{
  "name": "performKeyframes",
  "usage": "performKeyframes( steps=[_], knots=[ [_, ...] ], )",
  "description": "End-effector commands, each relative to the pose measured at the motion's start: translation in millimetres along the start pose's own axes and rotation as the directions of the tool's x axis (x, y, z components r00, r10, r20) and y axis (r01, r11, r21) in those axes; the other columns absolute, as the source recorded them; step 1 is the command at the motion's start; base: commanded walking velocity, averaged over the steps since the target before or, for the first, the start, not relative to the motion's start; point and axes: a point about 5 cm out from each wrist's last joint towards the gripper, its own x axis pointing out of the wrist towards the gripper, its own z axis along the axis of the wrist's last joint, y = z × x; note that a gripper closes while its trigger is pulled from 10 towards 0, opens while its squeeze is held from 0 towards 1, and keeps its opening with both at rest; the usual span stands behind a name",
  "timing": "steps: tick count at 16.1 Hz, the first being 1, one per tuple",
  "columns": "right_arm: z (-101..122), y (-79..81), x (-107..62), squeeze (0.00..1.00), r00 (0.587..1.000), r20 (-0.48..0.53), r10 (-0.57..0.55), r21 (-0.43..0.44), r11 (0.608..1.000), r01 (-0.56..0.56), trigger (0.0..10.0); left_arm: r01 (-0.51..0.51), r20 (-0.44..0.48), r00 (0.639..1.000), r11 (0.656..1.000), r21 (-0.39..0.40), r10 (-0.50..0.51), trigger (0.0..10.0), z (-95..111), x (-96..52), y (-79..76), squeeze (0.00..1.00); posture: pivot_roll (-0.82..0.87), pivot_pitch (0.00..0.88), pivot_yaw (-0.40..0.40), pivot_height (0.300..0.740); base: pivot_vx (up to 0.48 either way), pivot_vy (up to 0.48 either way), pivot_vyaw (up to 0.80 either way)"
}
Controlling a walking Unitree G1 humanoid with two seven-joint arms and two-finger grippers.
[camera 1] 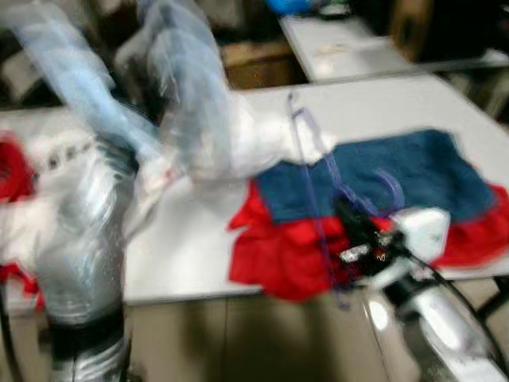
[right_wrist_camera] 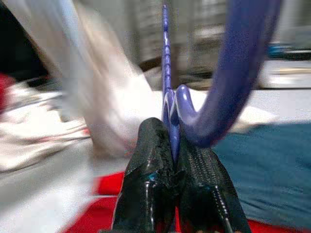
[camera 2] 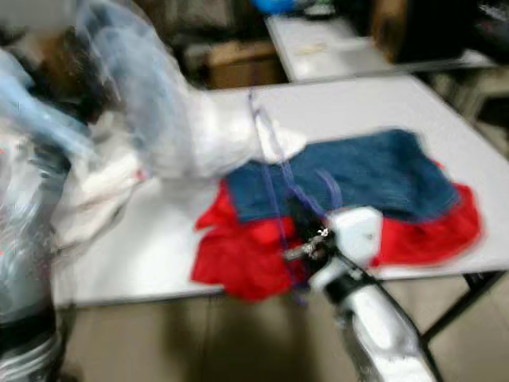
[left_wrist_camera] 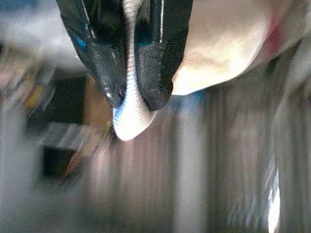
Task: Hang hanger
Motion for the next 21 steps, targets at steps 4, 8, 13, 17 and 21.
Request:
performKeyframes(
  steps=[4,8,13,17,21],
  knots=[
    [-1,1.8,-2.5,0.00,0.999,-0.016,0.030,0.008,1.000,-0.029,10.0,0.058,-0.117,0.992,0.993,0.098,-0.046,10.0,-27,-13.4,-12.3,0.00,0.04,0.000,0.086,0.740,0.000,0.000,0.80],
    [-3,1.5,-1.3,0.00,0.999,-0.032,0.036,0.009,0.999,-0.036,10.0,0.071,-0.239,0.970,0.987,0.142,-0.035,10.0,-53,-20.6,-15.3,0.00,0.03,0.000,0.079,0.740,0.000,0.000,0.80],
    [-5,-0.8,0.0,0.00,0.999,-0.043,0.024,-0.002,1.000,-0.025,10.0,0.108,-0.257,0.965,0.977,0.184,-0.058,10.0,-59,-17.5,-21.0,0.00,0.02,0.000,0.083,0.740,0.000,0.000,0.80],
    [-1,-3.9,1.0,0.00,1.000,-0.022,0.008,0.004,1.000,-0.008,10.0,0.150,0.335,0.938,0.974,-0.170,-0.086,10.0,66,23.0,-29.0,0.00,0.03,0.000,0.074,0.740,0.000,0.000,0.80],
    [0,-2.5,4.4,0.00,1.000,-0.008,0.022,0.019,1.000,-0.021,10.0,0.319,0.410,0.884,0.931,-0.175,-0.226,10.0,85,8.8,-48.3,0.00,0.05,0.000,0.065,0.740,0.000,0.000,0.80]
  ],
)
